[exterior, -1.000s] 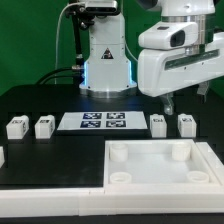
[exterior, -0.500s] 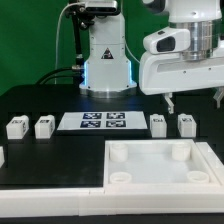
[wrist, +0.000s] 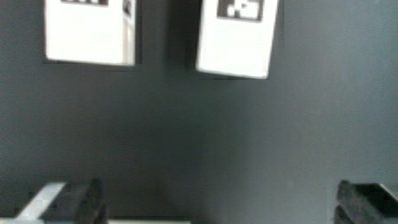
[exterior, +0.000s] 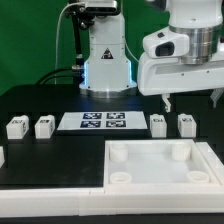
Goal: Assemble one leg
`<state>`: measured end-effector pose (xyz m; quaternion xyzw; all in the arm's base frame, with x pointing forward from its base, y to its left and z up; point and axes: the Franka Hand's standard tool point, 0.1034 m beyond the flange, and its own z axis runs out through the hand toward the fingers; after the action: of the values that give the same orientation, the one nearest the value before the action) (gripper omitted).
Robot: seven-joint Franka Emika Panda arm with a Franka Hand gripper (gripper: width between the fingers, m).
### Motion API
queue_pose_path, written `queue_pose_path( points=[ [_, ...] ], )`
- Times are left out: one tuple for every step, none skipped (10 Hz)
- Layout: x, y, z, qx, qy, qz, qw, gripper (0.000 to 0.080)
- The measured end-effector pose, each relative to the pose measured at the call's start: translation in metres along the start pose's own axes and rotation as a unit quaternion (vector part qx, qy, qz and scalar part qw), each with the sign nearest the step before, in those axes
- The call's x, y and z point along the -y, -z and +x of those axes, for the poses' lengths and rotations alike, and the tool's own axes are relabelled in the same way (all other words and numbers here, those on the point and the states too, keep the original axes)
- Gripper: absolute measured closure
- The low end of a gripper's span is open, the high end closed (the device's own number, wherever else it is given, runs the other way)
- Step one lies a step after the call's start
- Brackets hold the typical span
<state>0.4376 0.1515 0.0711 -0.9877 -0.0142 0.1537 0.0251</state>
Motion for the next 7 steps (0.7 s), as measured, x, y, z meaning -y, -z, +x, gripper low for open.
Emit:
queue_pose_path(
  points=[
    [0.003,-0.003,-0.002,0.061,-0.005,0.0,0.998,0.015],
    [0.005,-0.008,-0.002,0.115,-0.013,0.005,0.993,0.015],
    [0.004,-0.012,-0.002,0.164,-0.021,0.01,0.986,0.015],
    [0.002,-0.014,-0.004,0.224,-0.021,0.008,0.974,0.015],
    [0.003,-0.016,-0.001,0.267,-0.018,0.008,0.964,0.015],
    [0.003,-0.018,-0.001,0.296,-0.016,0.008,0.955,0.015],
    [0.003,-0.02,-0.002,0.32,-0.015,0.008,0.947,0.015]
  ],
)
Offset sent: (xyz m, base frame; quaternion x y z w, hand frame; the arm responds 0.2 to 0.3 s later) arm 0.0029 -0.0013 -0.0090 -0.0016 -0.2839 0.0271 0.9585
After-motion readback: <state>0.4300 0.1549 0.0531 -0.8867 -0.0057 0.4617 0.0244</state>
